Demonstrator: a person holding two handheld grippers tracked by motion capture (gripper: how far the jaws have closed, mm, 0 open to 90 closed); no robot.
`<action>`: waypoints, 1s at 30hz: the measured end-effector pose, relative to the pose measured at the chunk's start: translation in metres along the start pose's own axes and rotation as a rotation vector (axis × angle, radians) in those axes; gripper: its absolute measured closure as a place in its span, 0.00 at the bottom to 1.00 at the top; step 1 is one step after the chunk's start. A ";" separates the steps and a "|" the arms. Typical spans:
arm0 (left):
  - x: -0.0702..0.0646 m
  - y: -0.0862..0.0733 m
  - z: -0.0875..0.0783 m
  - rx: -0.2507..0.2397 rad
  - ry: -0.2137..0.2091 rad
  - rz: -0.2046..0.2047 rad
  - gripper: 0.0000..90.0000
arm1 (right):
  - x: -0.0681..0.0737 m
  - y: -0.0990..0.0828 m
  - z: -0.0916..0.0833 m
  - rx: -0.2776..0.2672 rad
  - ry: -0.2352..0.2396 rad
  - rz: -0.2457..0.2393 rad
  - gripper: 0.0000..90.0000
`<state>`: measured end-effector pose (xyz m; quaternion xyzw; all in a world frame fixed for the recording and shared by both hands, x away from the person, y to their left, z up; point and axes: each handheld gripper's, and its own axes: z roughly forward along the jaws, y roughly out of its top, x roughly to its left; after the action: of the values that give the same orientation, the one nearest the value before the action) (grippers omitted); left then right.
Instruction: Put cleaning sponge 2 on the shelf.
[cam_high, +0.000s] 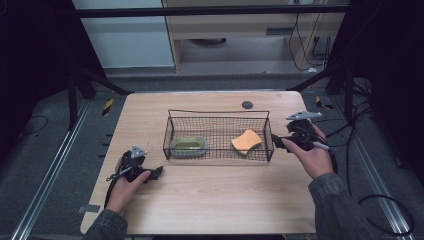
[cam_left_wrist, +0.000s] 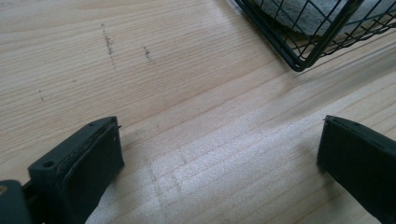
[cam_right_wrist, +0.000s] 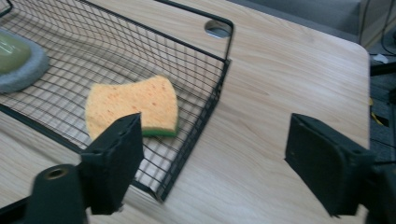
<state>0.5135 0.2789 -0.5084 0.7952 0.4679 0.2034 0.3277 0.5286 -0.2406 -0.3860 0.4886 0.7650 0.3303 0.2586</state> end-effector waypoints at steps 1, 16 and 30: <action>0.000 0.000 0.000 0.003 0.000 0.003 0.00 | -0.002 -0.003 -0.002 -0.001 -0.005 0.001 0.25; 0.000 0.000 0.000 -0.001 0.003 -0.003 0.00 | -0.033 -0.062 0.014 0.069 -0.044 0.109 0.43; 0.000 0.000 0.000 -0.001 0.003 -0.003 0.00 | -0.052 -0.071 0.070 0.146 -0.089 0.165 0.07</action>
<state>0.5136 0.2785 -0.5084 0.7940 0.4695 0.2044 0.3275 0.5585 -0.2926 -0.4816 0.5816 0.7321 0.2719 0.2277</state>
